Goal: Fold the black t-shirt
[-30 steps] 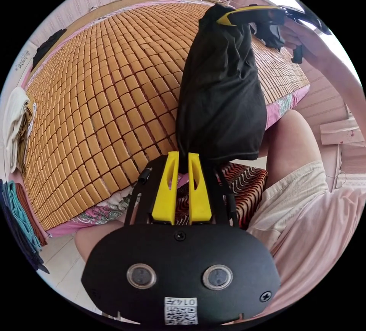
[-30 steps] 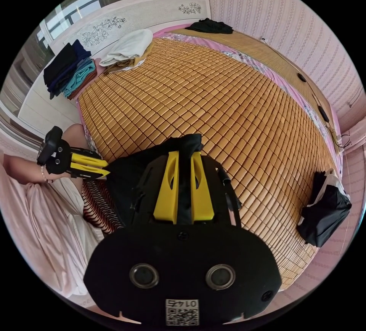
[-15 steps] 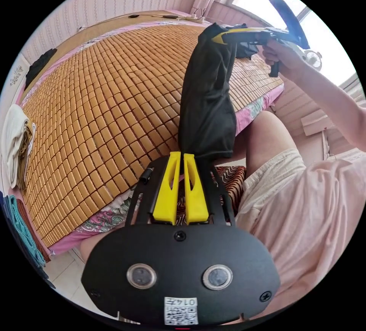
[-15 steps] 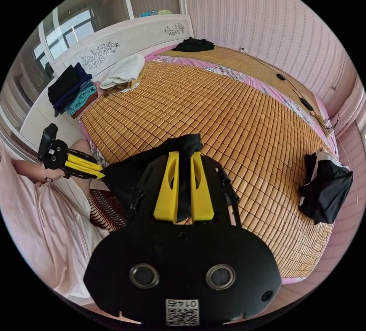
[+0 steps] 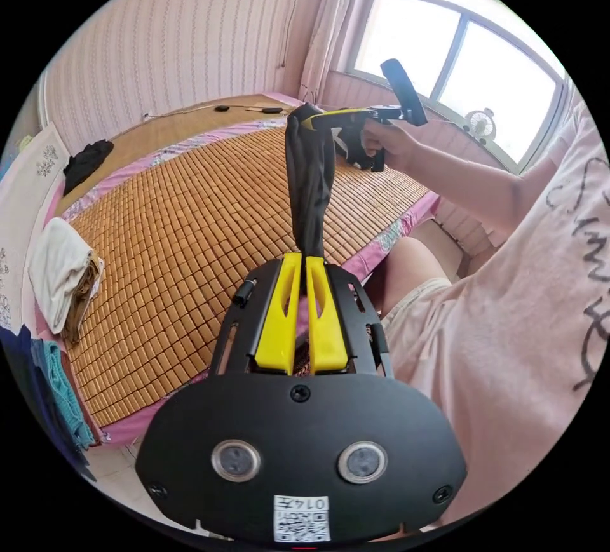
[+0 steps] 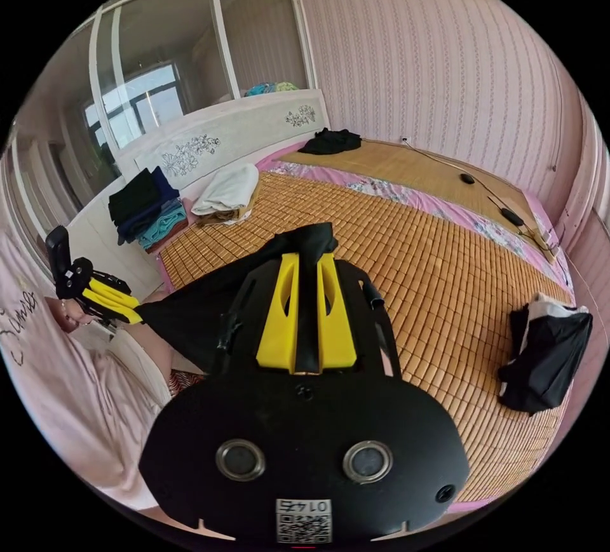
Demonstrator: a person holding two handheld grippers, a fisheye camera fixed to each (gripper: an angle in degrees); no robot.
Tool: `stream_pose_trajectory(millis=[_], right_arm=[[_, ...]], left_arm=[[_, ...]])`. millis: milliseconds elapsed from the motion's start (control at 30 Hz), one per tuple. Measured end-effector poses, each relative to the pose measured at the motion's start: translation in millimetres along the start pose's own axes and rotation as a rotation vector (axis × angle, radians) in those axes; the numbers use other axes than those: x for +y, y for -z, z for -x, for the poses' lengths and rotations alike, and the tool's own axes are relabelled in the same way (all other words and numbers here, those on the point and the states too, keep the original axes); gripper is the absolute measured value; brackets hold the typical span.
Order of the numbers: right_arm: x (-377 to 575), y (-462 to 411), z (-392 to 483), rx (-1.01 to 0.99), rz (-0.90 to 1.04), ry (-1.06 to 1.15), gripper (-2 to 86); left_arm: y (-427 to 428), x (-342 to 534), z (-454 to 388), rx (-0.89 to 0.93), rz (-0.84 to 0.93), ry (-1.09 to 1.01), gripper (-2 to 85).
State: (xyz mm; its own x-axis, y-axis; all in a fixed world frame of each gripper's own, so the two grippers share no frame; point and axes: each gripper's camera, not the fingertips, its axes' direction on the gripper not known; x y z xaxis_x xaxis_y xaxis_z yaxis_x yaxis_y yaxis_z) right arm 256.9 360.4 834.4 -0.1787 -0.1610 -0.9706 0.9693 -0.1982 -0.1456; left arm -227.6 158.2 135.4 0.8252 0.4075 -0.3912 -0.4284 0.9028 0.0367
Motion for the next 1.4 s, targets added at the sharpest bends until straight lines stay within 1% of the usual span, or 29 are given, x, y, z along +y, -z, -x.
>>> stream_pose_trajectory(millis=[167, 300, 367, 400, 467, 500, 533, 567, 600, 633, 667, 733, 767, 800, 833, 900, 933, 1000, 1067, 1100, 1167, 1200, 1233, 1267, 1300, 1367, 1400], right_arm=[[-114.4, -82.0, 52.3, -0.12, -0.038, 0.107, 3.6], [-206.7, -142.3, 98.7, -0.14, 0.001, 0.239, 3.5], [-284.9, -184.4, 145.5, -0.138, 0.044, 0.379, 3.6], [-307.0, -196.0, 160.3, -0.135, 0.054, 0.418, 3.6], [-401.3, -247.2, 236.5, -0.121, 0.078, 0.584, 3.9], [-424.7, -262.3, 260.0, -0.116, 0.076, 0.621, 4.0], [-471.3, -300.2, 309.5, -0.125, 0.086, 0.679, 4.5], [-517.9, -349.6, 358.1, -0.154, 0.14, 0.695, 5.4], [-539.2, -377.2, 381.1, -0.17, 0.175, 0.688, 6.0], [-573.5, -433.2, 422.0, -0.161, 0.237, 0.653, 8.0], [-594.3, -489.1, 457.1, -0.095, 0.321, 0.609, 11.0], [-598.3, -548.9, 490.6, -0.055, 0.436, 0.539, 13.8], [-588.3, -565.3, 500.1, -0.084, 0.435, 0.5, 14.7], [-580.5, -569.2, 502.1, -0.105, 0.424, 0.491, 15.1], [-561.3, -574.3, 502.8, -0.139, 0.428, 0.503, 14.8], [-521.9, -572.5, 492.9, -0.142, 0.449, 0.57, 14.2], [-487.1, -564.9, 475.9, -0.133, 0.468, 0.605, 13.9], [-426.4, -543.5, 434.7, -0.151, 0.504, 0.598, 13.5], [-328.4, -499.6, 364.0, -0.151, 0.589, 0.534, 12.4], [-301.5, -485.5, 345.0, -0.141, 0.611, 0.509, 12.1], [-192.6, -416.3, 269.5, -0.072, 0.688, 0.389, 11.6], [-166.3, -396.0, 251.6, -0.049, 0.703, 0.353, 11.5], [-116.6, -351.9, 217.7, -0.004, 0.721, 0.272, 11.4], [-72.1, -303.6, 189.2, 0.031, 0.717, 0.199, 11.4], [-51.9, -278.5, 177.7, 0.049, 0.705, 0.171, 11.3], [13.9, -181.5, 141.9, 0.133, 0.631, 0.07, 11.0], [27.3, -160.0, 134.3, 0.15, 0.614, 0.046, 10.9]], left_arm=[[40.7, 9.2, 31.3, -0.157, -0.078, 0.072, -1.0], [50.1, 17.5, 64.5, -0.231, -0.171, 0.173, -1.0], [61.8, 22.3, 93.7, -0.27, -0.246, 0.25, -1.0], [65.6, 23.7, 102.1, -0.284, -0.266, 0.268, -0.9], [83.6, 31.0, 138.2, -0.35, -0.334, 0.339, -0.9], [88.6, 33.4, 147.8, -0.372, -0.351, 0.36, -0.8], [98.2, 38.8, 167.7, -0.408, -0.386, 0.408, -0.7], [104.2, 44.0, 190.1, -0.436, -0.396, 0.457, -0.5], [105.2, 47.1, 203.5, -0.448, -0.385, 0.497, -0.2], [104.0, 56.1, 231.9, -0.471, -0.355, 0.597, 0.3], [99.3, 69.4, 259.1, -0.484, -0.323, 0.695, 2.2], [93.5, 92.1, 288.9, -0.458, -0.274, 0.812, 5.4], [88.9, 107.7, 297.5, -0.471, -0.248, 0.869, 6.7], [86.3, 114.2, 298.7, -0.468, -0.23, 0.881, 7.0], [80.5, 124.6, 295.3, -0.47, -0.21, 0.874, 7.1], [68.7, 134.8, 284.2, -0.459, -0.185, 0.867, 6.8], [58.7, 137.5, 274.3, -0.431, -0.172, 0.849, 6.7], [42.1, 135.8, 255.3, -0.41, -0.153, 0.814, 6.9], [19.1, 122.0, 226.3, -0.373, -0.125, 0.748, 7.0], [13.9, 116.3, 218.1, -0.365, -0.12, 0.727, 7.0], [-5.8, 85.2, 180.7, -0.359, -0.108, 0.602, 6.2], [-10.8, 75.4, 169.7, -0.363, -0.106, 0.558, 5.3], [-21.7, 54.1, 147.1, -0.369, -0.103, 0.468, 3.3], [-33.9, 31.4, 124.6, -0.362, -0.098, 0.382, 2.6], [-40.6, 20.0, 113.3, -0.35, -0.095, 0.335, 2.3], [-68.0, -21.6, 69.1, -0.278, -0.104, 0.165, 2.5], [-74.8, -30.6, 58.1, -0.257, -0.115, 0.124, 2.8]])
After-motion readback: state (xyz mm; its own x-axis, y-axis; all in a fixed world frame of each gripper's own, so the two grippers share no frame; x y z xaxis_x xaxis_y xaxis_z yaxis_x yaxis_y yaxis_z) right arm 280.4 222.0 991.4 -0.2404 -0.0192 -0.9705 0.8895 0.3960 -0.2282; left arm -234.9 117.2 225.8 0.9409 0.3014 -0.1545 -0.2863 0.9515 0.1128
